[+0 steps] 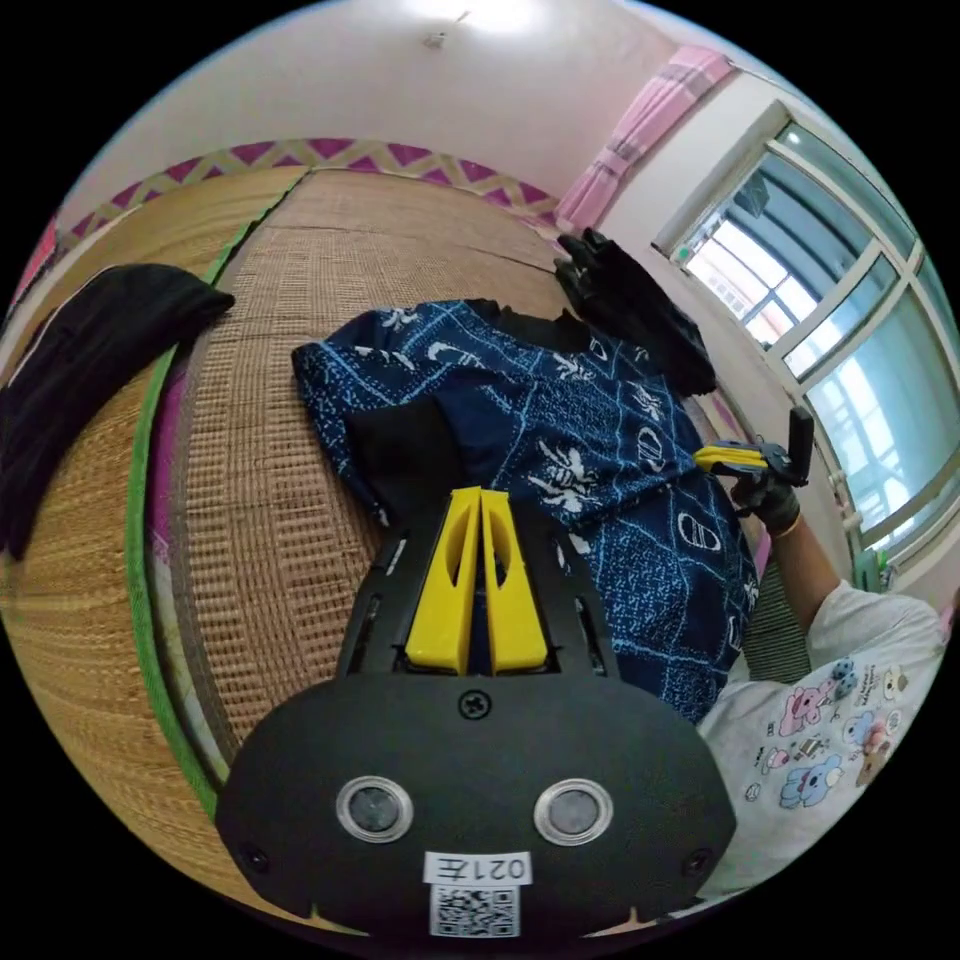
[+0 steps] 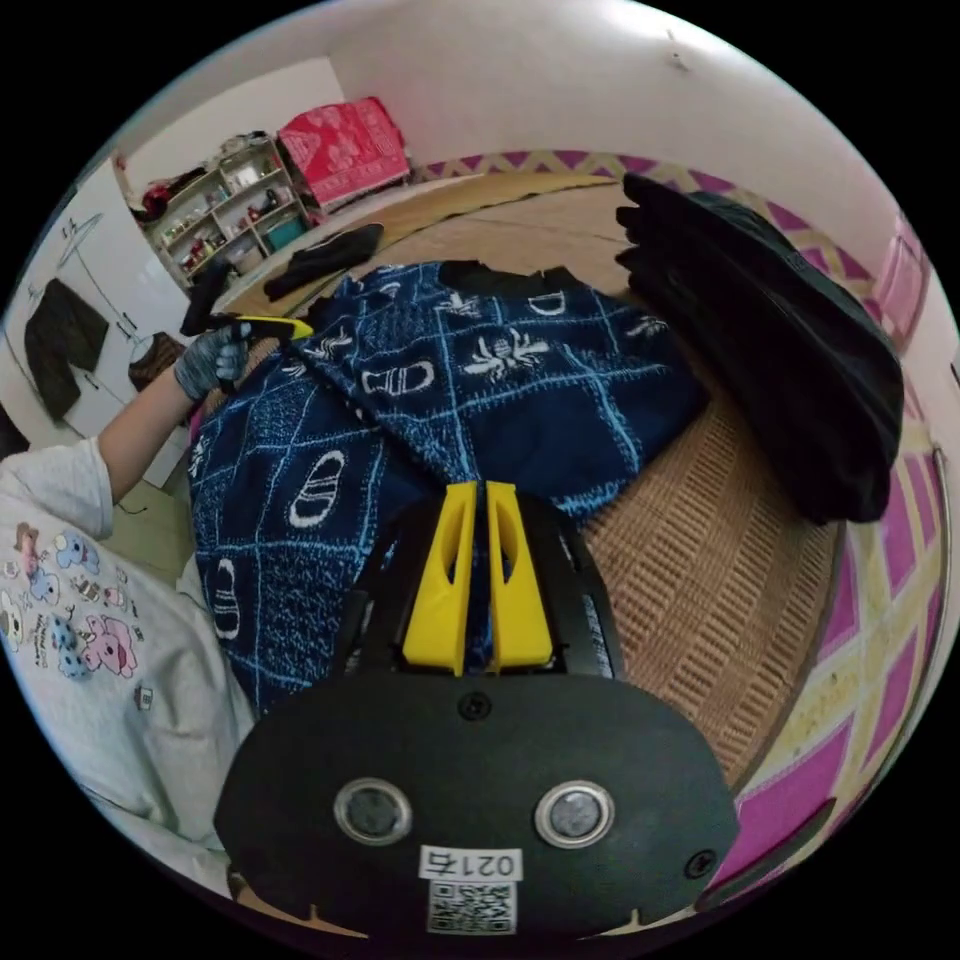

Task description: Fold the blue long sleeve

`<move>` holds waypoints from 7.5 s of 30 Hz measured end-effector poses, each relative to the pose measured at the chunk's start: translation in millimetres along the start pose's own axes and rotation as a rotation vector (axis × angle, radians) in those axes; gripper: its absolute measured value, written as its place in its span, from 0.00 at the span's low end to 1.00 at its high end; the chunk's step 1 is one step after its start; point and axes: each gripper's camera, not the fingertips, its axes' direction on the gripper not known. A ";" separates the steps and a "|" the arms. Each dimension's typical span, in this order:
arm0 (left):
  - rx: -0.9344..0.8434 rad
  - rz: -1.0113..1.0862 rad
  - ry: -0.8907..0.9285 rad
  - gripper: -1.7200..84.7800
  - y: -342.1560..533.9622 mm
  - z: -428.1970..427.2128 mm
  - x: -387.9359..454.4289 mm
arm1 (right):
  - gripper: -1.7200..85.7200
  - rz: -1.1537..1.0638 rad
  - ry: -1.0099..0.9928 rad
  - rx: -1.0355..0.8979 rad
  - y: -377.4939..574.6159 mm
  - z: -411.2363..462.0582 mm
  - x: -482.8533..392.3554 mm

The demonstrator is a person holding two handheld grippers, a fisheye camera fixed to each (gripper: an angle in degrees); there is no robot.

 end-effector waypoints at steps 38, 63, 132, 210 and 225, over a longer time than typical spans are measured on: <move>-0.127 0.290 0.440 0.01 290.3 -58.0 30.4 | 0.02 0.037 -0.562 0.090 348.8 -66.3 -11.5; 0.175 -0.462 0.479 0.07 -65.4 -11.7 -139.7 | 0.13 0.629 -0.587 0.275 -0.5 -39.1 328.8; -0.117 -0.520 0.826 0.14 183.5 109.2 180.1 | 0.12 0.391 -0.675 -0.065 1.3 128.6 202.3; 0.169 -0.537 0.330 0.09 86.0 -48.3 -98.5 | 0.11 0.521 -0.765 0.108 -136.0 278.6 227.4; 0.221 -0.483 0.254 0.02 81.8 -35.0 -72.9 | 0.09 0.511 -0.736 0.125 -147.4 294.2 231.5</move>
